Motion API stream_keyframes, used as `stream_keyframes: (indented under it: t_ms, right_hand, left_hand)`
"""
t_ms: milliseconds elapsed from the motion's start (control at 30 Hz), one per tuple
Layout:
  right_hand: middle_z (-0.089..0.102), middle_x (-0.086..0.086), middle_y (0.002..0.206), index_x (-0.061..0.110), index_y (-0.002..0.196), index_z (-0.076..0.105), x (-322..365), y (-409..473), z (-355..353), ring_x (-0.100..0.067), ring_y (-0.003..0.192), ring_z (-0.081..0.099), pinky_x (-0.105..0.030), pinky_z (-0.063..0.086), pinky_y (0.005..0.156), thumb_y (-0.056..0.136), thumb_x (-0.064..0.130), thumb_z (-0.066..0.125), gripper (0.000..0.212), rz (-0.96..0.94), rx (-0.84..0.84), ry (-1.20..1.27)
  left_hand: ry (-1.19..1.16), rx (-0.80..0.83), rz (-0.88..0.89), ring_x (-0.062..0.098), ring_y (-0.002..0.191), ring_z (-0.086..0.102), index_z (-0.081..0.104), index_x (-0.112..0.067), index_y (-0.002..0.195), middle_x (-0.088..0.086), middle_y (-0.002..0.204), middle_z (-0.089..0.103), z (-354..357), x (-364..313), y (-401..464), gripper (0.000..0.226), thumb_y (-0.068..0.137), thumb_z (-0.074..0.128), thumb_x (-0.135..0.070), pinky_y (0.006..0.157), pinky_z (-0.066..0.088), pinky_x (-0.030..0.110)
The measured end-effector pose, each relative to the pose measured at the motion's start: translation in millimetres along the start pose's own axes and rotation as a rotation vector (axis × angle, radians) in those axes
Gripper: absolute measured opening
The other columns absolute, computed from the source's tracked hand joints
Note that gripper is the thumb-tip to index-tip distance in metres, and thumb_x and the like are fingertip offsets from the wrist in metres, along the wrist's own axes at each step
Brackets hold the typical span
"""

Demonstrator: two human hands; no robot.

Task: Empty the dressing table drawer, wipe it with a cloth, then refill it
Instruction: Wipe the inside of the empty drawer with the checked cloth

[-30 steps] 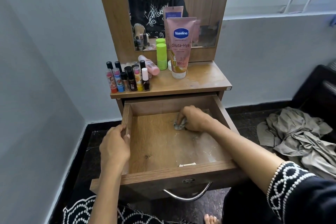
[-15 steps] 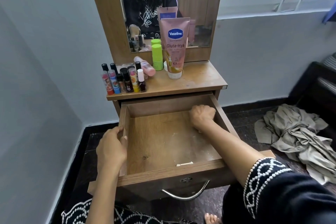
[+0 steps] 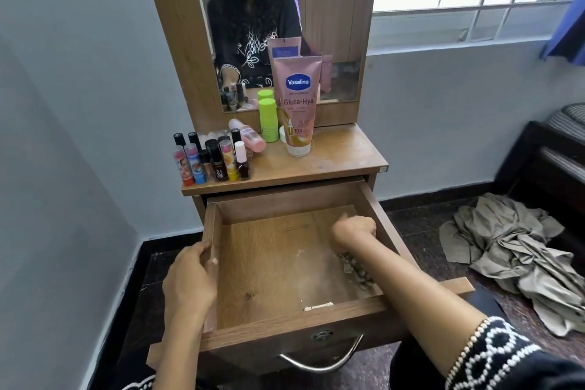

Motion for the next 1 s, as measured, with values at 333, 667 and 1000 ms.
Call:
stream_keyframes:
  t_ms: [333, 667, 1000]
  right_hand:
    - [0.052, -0.015, 0.133, 0.006, 0.137, 0.038, -6, 20, -13, -0.031, 0.121, 0.052, -0.036, 0.047, 0.089, 0.097, 0.020, 0.043, 0.043, -0.020, -0.144, 0.252]
    - [0.068, -0.008, 0.109, 0.010, 0.107, 0.067, 53, 6, -5, -0.026, 0.101, 0.064, -0.031, 0.044, 0.070, 0.096, 0.009, 0.041, 0.029, -0.322, -0.369, 0.160]
    - [0.040, -0.007, 0.135, 0.011, 0.130, 0.052, 5, 19, -1, -0.030, 0.116, 0.054, -0.035, 0.046, 0.073, 0.098, 0.016, 0.037, 0.036, 0.012, -0.247, 0.241]
  left_hand:
    - [-0.002, 0.008, -0.001, 0.029, 0.119, 0.052, 0.050, -0.011, 0.132, 0.009, 0.134, 0.053, 1, 2, 2, 0.039, 0.093, 0.051, -0.012, 0.096, 0.042, 0.043]
    - [0.017, -0.002, 0.005, 0.029, 0.119, 0.052, 0.051, -0.011, 0.131, 0.008, 0.133, 0.054, 6, 7, 7, 0.038, 0.093, 0.052, -0.012, 0.096, 0.042, 0.043]
    - [-0.007, 0.000, 0.039, 0.028, 0.118, 0.053, 0.051, -0.010, 0.131, 0.009, 0.133, 0.053, 6, 9, 7, 0.038, 0.093, 0.052, -0.011, 0.096, 0.043, 0.043]
Point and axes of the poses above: each hand's wrist, its own y-axis towards the middle knuckle, its own z-axis out of the palm, x = y × z, the point moved 2 cm from there along y, towards the middle knuckle
